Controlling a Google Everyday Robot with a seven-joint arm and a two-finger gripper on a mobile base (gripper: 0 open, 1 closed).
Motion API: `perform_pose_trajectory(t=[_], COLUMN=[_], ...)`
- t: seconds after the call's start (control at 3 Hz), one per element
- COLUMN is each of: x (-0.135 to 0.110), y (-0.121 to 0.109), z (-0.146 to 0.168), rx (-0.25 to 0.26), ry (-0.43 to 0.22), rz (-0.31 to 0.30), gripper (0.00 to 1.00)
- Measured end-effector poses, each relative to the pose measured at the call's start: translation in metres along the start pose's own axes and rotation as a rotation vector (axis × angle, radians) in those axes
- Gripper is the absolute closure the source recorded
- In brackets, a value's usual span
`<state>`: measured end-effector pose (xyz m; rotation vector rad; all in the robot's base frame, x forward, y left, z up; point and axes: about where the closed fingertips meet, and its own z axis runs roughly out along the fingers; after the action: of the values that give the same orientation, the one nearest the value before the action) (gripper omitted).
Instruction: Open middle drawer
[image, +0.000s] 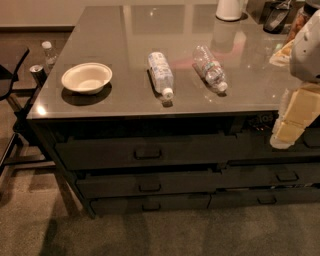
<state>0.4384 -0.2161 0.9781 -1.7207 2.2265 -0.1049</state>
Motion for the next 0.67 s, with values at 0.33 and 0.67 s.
perform_pose_trajectory(t=[0.33, 0.67], x=[0.0, 0.001], y=[0.0, 0.0077], z=[0.0, 0.0069], rx=[0.0, -0.019], ry=[0.0, -0.008], rz=[0.0, 0.014], gripper=[0.0, 0.0])
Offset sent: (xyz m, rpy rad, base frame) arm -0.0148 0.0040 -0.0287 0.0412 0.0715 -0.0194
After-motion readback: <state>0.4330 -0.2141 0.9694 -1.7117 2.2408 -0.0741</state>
